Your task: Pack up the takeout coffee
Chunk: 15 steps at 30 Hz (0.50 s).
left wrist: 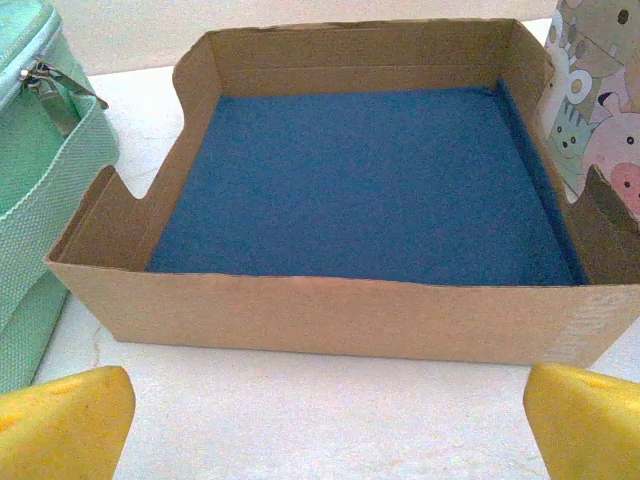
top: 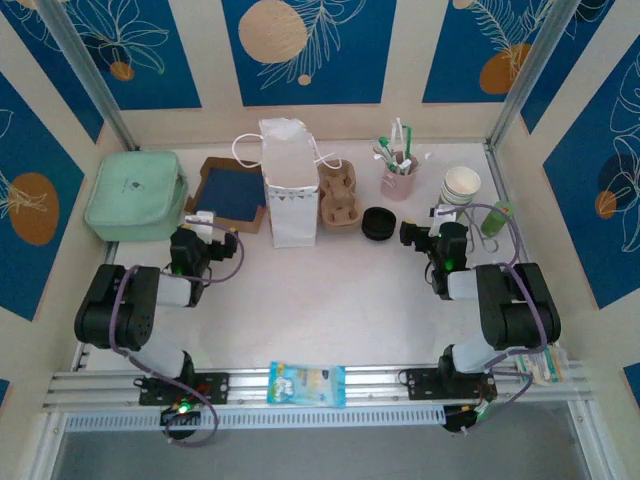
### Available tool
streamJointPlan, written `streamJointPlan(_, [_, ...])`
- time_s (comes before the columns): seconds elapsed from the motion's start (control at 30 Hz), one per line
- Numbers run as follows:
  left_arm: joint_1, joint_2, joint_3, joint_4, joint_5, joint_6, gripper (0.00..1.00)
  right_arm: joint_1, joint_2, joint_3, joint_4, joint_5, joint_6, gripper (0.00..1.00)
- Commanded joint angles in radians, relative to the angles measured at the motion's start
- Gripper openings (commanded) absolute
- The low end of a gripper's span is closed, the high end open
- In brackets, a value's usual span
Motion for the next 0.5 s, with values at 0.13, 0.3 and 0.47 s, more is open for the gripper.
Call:
streamJointPlan(0.13, [0.012,-0.016,0.001,0.005,0.022,0.019,1.00,-0.002,-0.011,0.008,0.016,-0.017,-0.007,0.99])
streamJointPlan(0.3, [0.012,-0.016,0.000,0.006,0.022,0.019,1.00,-0.002,-0.011,0.009,0.013,-0.017,-0.008,0.99])
streamJointPlan(0.47, [0.012,-0.016,0.000,0.006,0.022,0.019,0.99,-0.002,-0.011,0.007,0.013,-0.018,-0.007,0.99])
